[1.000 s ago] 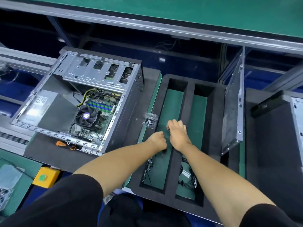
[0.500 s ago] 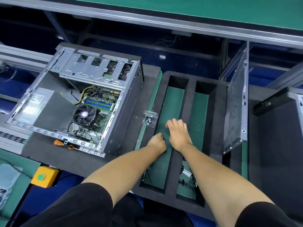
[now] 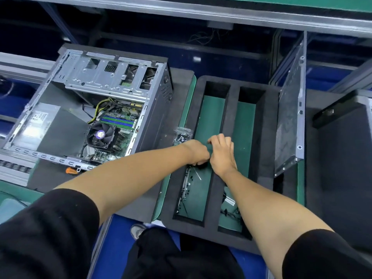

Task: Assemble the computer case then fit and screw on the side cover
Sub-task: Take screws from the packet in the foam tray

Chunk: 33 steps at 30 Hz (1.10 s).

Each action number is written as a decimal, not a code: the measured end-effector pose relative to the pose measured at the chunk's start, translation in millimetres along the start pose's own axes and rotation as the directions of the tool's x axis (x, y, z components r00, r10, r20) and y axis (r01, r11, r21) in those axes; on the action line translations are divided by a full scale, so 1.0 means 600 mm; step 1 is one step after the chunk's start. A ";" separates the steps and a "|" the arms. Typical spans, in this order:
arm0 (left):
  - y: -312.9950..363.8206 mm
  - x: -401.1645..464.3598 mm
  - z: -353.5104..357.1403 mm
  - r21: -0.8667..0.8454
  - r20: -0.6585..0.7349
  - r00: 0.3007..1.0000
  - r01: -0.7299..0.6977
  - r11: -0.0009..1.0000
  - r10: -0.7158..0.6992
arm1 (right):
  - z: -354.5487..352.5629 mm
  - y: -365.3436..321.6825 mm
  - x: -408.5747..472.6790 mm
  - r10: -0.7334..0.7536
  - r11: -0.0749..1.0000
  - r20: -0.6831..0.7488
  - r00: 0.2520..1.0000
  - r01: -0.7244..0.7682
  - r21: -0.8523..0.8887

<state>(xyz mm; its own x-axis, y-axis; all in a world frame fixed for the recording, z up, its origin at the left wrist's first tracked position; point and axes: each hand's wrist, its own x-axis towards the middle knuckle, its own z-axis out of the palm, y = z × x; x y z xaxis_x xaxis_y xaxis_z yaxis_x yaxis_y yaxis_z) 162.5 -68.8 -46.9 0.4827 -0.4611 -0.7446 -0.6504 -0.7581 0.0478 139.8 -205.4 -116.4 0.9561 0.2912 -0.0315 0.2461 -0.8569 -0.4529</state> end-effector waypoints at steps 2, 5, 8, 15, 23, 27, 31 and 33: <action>-0.003 -0.001 -0.005 0.011 0.023 1.000 -0.006 1.000 0.006 | 0.002 0.001 -0.001 0.037 0.999 -0.027 0.999 -0.036 0.027; -0.003 0.000 -0.001 0.066 0.040 0.999 -0.031 0.997 0.028 | 0.003 0.000 -0.001 0.078 0.996 -0.051 0.996 -0.075 0.057; -0.002 0.009 0.009 0.051 0.055 0.997 -0.058 0.997 0.055 | 0.002 0.000 -0.001 0.089 0.994 -0.052 0.995 -0.085 0.068; 0.031 0.036 0.058 0.008 0.140 0.990 0.032 0.999 -0.032 | -0.001 -0.002 -0.002 0.084 0.994 -0.058 0.995 -0.080 0.077; 0.049 0.055 0.088 0.121 0.108 0.992 0.051 0.991 -0.064 | 0.000 -0.001 -0.003 0.075 0.994 -0.062 0.995 -0.069 0.087; 0.044 0.051 0.088 0.173 0.102 0.994 0.009 0.985 -0.028 | 0.004 0.001 -0.004 0.075 0.993 -0.067 0.995 -0.068 0.099; 0.042 0.049 0.090 0.254 0.068 0.998 -0.020 0.967 0.002 | 0.007 0.003 -0.003 0.069 0.995 -0.077 0.995 -0.062 0.082; 0.043 0.046 0.090 0.280 0.060 0.998 -0.035 0.959 0.019 | 0.009 0.004 -0.004 0.062 0.996 -0.083 0.995 -0.056 0.074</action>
<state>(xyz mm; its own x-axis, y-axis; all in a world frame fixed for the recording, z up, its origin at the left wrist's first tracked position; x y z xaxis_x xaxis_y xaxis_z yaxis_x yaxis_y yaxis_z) 127.4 -76.3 -102.4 0.4344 -0.4467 -0.7821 -0.8049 -0.5822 -0.1146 137.5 -206.2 -122.1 0.9795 0.2009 0.0143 0.1795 -0.8382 -0.5150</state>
